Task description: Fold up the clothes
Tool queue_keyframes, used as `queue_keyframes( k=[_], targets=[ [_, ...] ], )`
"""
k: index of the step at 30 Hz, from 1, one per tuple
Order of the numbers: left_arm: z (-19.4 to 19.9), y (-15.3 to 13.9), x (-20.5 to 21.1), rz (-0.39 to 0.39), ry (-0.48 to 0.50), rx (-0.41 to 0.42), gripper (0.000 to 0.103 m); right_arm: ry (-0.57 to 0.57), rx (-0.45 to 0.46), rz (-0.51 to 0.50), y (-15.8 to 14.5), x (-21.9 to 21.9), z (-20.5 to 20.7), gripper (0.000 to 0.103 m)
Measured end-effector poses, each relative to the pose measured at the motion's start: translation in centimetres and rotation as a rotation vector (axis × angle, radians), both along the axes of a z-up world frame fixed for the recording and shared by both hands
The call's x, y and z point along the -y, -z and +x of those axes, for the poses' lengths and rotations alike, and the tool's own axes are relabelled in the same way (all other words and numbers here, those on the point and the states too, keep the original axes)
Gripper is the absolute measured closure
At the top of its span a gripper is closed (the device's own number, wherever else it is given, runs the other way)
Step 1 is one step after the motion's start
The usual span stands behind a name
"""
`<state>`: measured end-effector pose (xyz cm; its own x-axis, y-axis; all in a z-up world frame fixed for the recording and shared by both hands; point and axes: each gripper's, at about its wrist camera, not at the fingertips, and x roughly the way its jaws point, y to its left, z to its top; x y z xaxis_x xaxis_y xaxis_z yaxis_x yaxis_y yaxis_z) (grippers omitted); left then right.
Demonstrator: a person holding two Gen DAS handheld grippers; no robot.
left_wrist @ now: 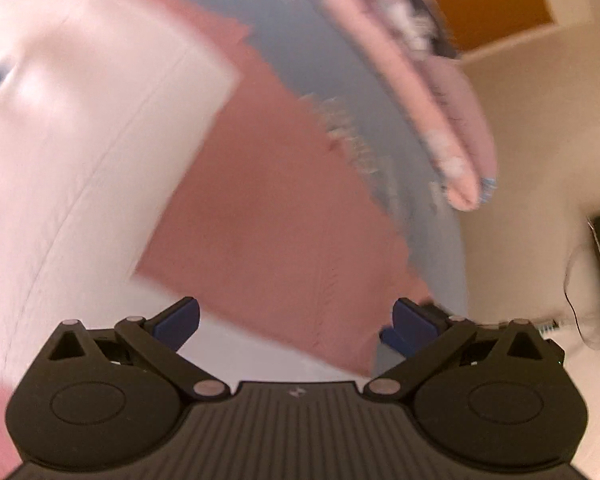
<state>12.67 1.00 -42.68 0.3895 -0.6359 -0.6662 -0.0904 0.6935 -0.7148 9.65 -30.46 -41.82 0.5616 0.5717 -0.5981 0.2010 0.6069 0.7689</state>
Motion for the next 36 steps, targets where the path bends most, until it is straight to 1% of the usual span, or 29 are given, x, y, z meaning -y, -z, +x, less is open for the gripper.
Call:
queue_keyframes(
  k=[1,3,5,7,10,12,13,16,17,19,20,21,22,24,25,27,28,29,31,35,36],
  targets=[
    [-0.5,0.8,-0.3,-0.007,-0.014,-0.029,0.001,0.012,-0.019,-0.008,0.8,-0.4,0.2,0.031],
    [-1.6,2.1,-1.0,-0.02,-0.024,-0.055,0.001,0.034,-0.063,-0.032,2.4,-1.0,0.1,0.031],
    [-2.7,3.3,-1.9,-0.03,-0.027,-0.104,0.001,0.064,-0.105,-0.039,3.4,-1.0,-1.2,0.031],
    [-3.9,3.6,-3.1,-0.082,-0.032,-0.091,0.001,0.101,-0.105,-0.036,3.5,-0.5,-3.4,0.031],
    [-4.9,3.9,-4.7,-0.09,-0.044,-0.119,0.001,0.146,-0.151,-0.058,3.1,0.4,-6.9,0.031],
    [-5.5,4.0,-5.6,-0.087,-0.032,-0.143,0.001,0.177,-0.171,-0.05,2.7,1.0,-9.0,0.031],
    [-5.6,3.9,-5.8,-0.082,-0.019,-0.151,0.001,0.187,-0.18,-0.057,2.3,0.7,-9.6,0.031],
    [-5.7,2.7,-6.2,-0.022,0.04,-0.173,0.001,0.201,-0.194,-0.09,1.0,-0.5,-11.2,0.031],
    [-5.7,2.1,-6.2,-0.011,0.068,-0.166,0.001,0.18,-0.181,-0.105,0.6,-1.5,-11.3,0.031],
    [-6.0,1.1,-6.2,-0.017,0.118,-0.159,0.001,0.112,-0.165,-0.15,0.0,-3.6,-11.4,0.03],
    [-6.0,0.8,-6.0,-0.022,0.144,-0.157,0.001,0.083,-0.163,-0.189,-0.1,-4.5,-11.4,0.03],
    [-6.1,0.7,-5.9,-0.023,0.167,-0.154,0.001,0.061,-0.16,-0.233,0.0,-5.3,-11.5,0.03],
    [-6.3,0.5,-5.7,-0.024,0.19,-0.15,0.001,0.054,-0.171,-0.254,0.2,-5.4,-11.8,0.03],
    [-6.8,1.0,-5.7,-0.016,0.221,-0.164,0.001,0.087,-0.237,-0.283,1.3,-4.7,-12.8,0.03],
    [-7.0,1.4,-5.5,0.005,0.231,-0.178,0.001,0.1,-0.254,-0.277,1.8,-4.1,-13.6,0.033],
    [-7.7,2.5,-5.4,0.035,0.243,-0.209,0.001,0.132,-0.236,-0.228,1.8,-3.2,-14.9,0.033],
    [-8.2,3.0,-5.4,0.045,0.245,-0.227,0.001,0.131,-0.244,-0.221,1.6,-3.2,-15.2,0.033],
    [-8.6,3.0,-5.6,0.029,0.231,-0.207,0.001,0.131,-0.253,-0.215,1.5,-3.2,-15.5,0.032],
    [-9.3,2.9,-6.0,0.019,0.206,-0.23,0.001,0.121,-0.245,-0.223,0.7,-3.9,-15.5,0.031],
    [-10.9,2.9,-7.0,0.006,0.155,-0.286,0.001,0.074,-0.149,-0.17,-0.4,-6.7,-13.1,0.029],
    [-11.3,2.7,-7.2,0.012,0.149,-0.285,0.001,0.059,-0.128,-0.15,-0.3,-7.4,-12.1,0.029]
  ],
)
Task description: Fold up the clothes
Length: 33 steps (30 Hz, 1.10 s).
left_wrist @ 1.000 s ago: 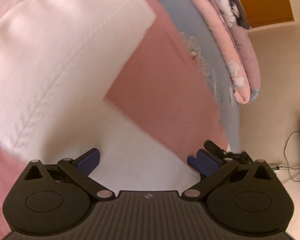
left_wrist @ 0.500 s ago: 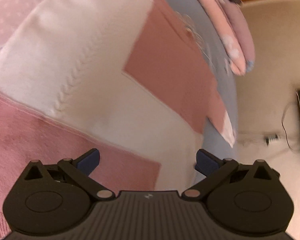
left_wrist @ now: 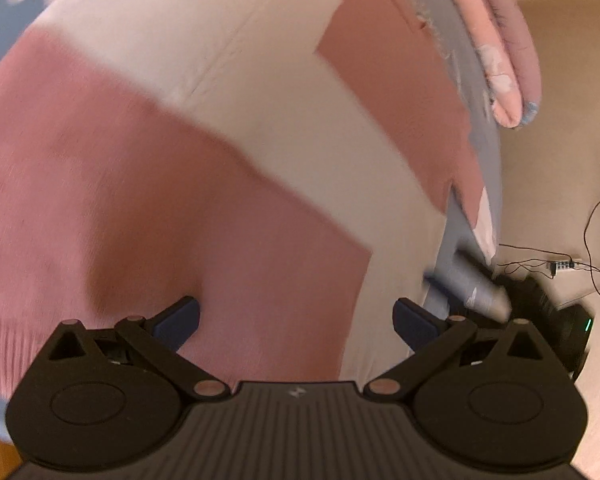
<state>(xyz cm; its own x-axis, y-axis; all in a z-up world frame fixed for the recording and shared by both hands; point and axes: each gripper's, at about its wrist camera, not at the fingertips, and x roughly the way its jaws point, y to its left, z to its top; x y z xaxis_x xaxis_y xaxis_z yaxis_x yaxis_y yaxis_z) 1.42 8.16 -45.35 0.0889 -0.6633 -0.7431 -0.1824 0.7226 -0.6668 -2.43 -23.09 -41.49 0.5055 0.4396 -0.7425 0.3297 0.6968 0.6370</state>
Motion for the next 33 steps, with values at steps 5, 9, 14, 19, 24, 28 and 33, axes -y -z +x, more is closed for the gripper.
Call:
queue_keyframes(
  k=[5,9,14,19,24,28,33],
  targets=[
    [-1.9,-1.9,-1.2,0.017,-0.074,0.045,0.001,-0.153,0.078,0.025,0.9,-4.3,5.0,0.029],
    [-2.7,-2.9,-2.2,0.006,-0.162,0.086,0.001,-0.187,0.012,0.035,2.6,-4.6,3.2,0.029],
    [-3.3,-3.7,-3.7,0.026,-0.239,0.151,0.001,-0.212,-0.064,0.071,2.4,-3.0,-1.1,0.029],
    [-2.3,-1.7,-5.0,-0.002,-0.261,0.177,0.001,-0.267,-0.09,0.033,1.5,-3.0,-2.0,0.028],
    [-3.1,-1.3,-6.7,0.125,-0.232,0.223,0.002,-0.292,-0.087,0.005,0.9,-3.3,-1.9,0.028],
    [-3.2,-2.2,-8.5,0.133,-0.317,0.151,0.002,-0.288,-0.057,0.001,0.2,-3.2,-1.8,0.028],
    [0.7,-3.1,-7.7,-0.077,-0.329,0.278,0.002,-0.396,0.011,0.054,0.2,-6.3,0.5,0.028]
  ],
)
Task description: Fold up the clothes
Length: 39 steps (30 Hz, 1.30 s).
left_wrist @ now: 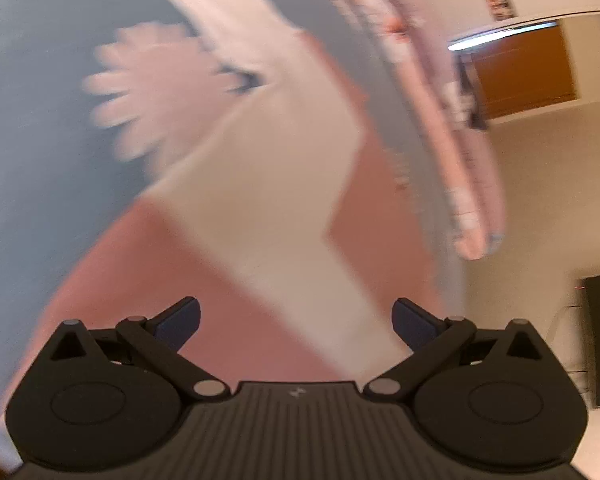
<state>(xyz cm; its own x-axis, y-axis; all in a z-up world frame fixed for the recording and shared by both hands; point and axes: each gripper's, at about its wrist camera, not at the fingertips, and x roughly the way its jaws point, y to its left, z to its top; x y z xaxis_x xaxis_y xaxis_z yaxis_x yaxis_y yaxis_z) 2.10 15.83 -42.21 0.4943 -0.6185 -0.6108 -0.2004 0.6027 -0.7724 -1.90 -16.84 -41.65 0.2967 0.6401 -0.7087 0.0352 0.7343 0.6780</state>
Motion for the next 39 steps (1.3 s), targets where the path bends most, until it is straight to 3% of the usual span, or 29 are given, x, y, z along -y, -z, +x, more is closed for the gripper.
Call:
queue_keyframes(
  k=[5,9,13,17,22,25,27,35,37,39],
  targets=[
    [5.0,2.7,2.2,0.045,0.091,-0.012,0.002,-0.082,0.034,0.08,0.9,-4.1,2.0,0.028],
    [5.7,3.7,1.3,0.021,0.072,-0.037,0.002,-0.121,-0.037,0.121,2.7,-6.0,1.9,0.028],
    [5.5,3.1,0.3,0.067,0.083,-0.023,0.002,-0.076,-0.063,0.126,2.7,-3.5,-1.5,0.029],
    [5.5,2.5,-0.4,0.043,0.061,-0.054,0.002,-0.038,-0.132,0.121,1.9,-1.7,-2.3,0.028],
    [5.0,1.7,-0.2,0.007,0.123,-0.037,0.002,-0.073,-0.008,0.174,0.3,-4.9,1.9,0.028],
    [4.8,2.3,-0.5,0.052,0.12,-0.077,0.002,-0.102,0.02,0.211,0.8,-8.4,4.9,0.028],
    [4.6,2.6,-1.0,0.04,0.096,-0.08,0.002,-0.11,-0.002,0.204,1.7,-10.2,5.9,0.028],
    [4.5,2.7,-1.5,0.052,0.065,-0.079,0.002,-0.008,-0.176,0.176,2.7,-6.7,1.3,0.028],
    [4.7,2.2,-1.2,0.075,0.069,-0.094,0.002,-0.025,-0.2,0.15,2.1,-6.4,0.7,0.028],
    [4.8,1.2,-0.3,0.078,0.107,-0.074,0.002,-0.02,-0.153,0.16,1.1,-5.8,0.6,0.028]
  ],
)
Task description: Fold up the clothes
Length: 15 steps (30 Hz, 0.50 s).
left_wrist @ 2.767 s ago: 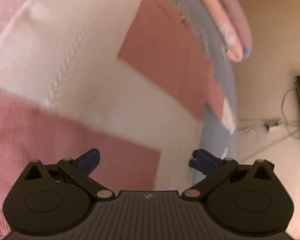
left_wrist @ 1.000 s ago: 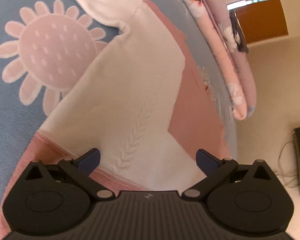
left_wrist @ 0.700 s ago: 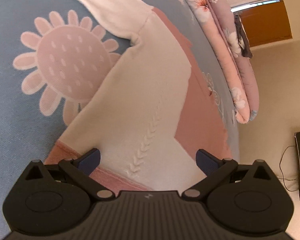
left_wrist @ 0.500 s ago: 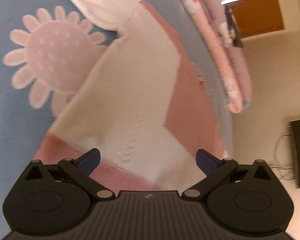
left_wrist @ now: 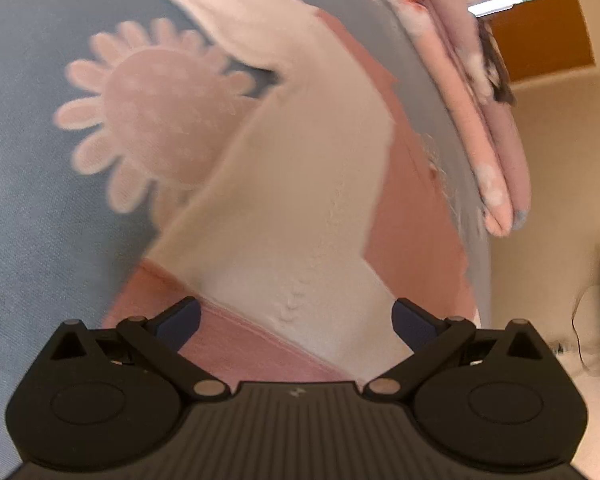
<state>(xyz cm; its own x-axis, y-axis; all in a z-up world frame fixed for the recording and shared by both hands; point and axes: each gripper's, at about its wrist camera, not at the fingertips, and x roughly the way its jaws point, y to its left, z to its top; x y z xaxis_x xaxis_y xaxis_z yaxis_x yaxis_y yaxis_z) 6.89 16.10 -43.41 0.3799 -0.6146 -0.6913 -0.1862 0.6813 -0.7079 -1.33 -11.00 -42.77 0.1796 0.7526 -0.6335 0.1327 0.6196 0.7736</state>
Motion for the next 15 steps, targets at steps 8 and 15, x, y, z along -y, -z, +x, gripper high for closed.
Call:
queue_keyframes(
  k=[8,15],
  targets=[
    [-1.2,0.5,5.0,-0.169,0.219,-0.06,0.002,0.069,-0.027,-0.003,1.3,1.3,-0.8,0.025],
    [-4.2,2.5,4.5,-0.128,0.228,-0.191,0.002,0.029,-0.079,0.002,1.4,1.2,-4.1,0.025]
  ],
)
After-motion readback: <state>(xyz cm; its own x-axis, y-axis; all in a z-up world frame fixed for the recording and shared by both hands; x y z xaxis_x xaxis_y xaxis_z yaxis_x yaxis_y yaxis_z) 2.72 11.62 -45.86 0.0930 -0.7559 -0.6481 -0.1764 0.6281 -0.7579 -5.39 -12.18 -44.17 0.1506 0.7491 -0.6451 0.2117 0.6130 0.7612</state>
